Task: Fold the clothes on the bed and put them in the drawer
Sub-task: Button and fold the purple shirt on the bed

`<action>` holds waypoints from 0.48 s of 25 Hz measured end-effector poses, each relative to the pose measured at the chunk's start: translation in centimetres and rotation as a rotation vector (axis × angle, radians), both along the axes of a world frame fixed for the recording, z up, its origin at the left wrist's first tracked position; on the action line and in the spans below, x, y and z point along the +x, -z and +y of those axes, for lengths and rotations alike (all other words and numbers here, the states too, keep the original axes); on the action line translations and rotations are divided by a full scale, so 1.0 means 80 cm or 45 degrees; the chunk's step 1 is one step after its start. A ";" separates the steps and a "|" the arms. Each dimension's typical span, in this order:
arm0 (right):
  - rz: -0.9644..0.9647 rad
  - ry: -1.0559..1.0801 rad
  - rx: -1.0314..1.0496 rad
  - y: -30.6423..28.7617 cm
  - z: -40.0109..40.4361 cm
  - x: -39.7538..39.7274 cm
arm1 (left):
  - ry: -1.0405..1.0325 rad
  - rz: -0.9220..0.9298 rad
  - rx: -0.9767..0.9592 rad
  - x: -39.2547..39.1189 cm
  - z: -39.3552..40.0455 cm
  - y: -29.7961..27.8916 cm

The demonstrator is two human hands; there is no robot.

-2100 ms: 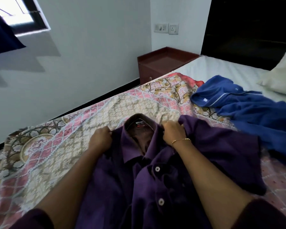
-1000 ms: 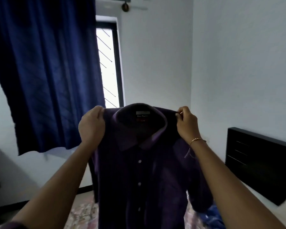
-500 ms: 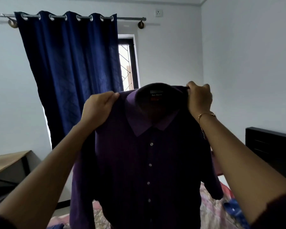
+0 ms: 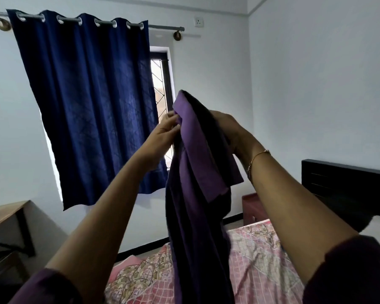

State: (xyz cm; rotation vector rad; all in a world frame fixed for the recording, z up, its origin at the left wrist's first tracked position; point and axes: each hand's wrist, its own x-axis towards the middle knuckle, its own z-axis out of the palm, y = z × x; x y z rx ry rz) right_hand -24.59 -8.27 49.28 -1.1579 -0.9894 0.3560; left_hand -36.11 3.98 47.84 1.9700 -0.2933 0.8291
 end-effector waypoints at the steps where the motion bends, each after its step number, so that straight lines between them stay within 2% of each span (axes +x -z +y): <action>1: -0.031 -0.034 0.023 0.000 -0.003 -0.011 | 0.079 0.076 -0.075 -0.005 -0.002 0.006; 3: -0.160 -0.013 -0.027 0.003 -0.003 -0.026 | 0.068 0.204 -0.042 -0.016 -0.005 0.014; 4: -0.299 0.088 -0.118 0.004 0.000 -0.026 | 0.025 0.266 -0.016 -0.019 -0.006 0.015; 6: -0.628 0.432 -0.305 0.009 0.000 -0.028 | -0.206 0.389 0.088 -0.021 -0.007 0.017; 7: -0.677 0.623 -0.292 0.010 -0.001 -0.027 | -0.424 0.395 0.170 -0.018 -0.005 0.018; 9: -0.480 0.896 0.003 0.010 -0.010 -0.032 | -0.839 0.278 0.220 -0.010 0.002 0.023; 10: -0.393 0.888 0.141 0.009 -0.014 -0.037 | -0.921 0.201 0.143 -0.010 0.002 0.024; 11: -0.379 0.791 0.158 0.008 -0.016 -0.048 | -0.939 0.145 0.055 -0.008 0.000 0.023; 12: -0.426 0.671 0.043 0.011 -0.015 -0.059 | -0.916 0.109 -0.016 -0.007 -0.003 0.019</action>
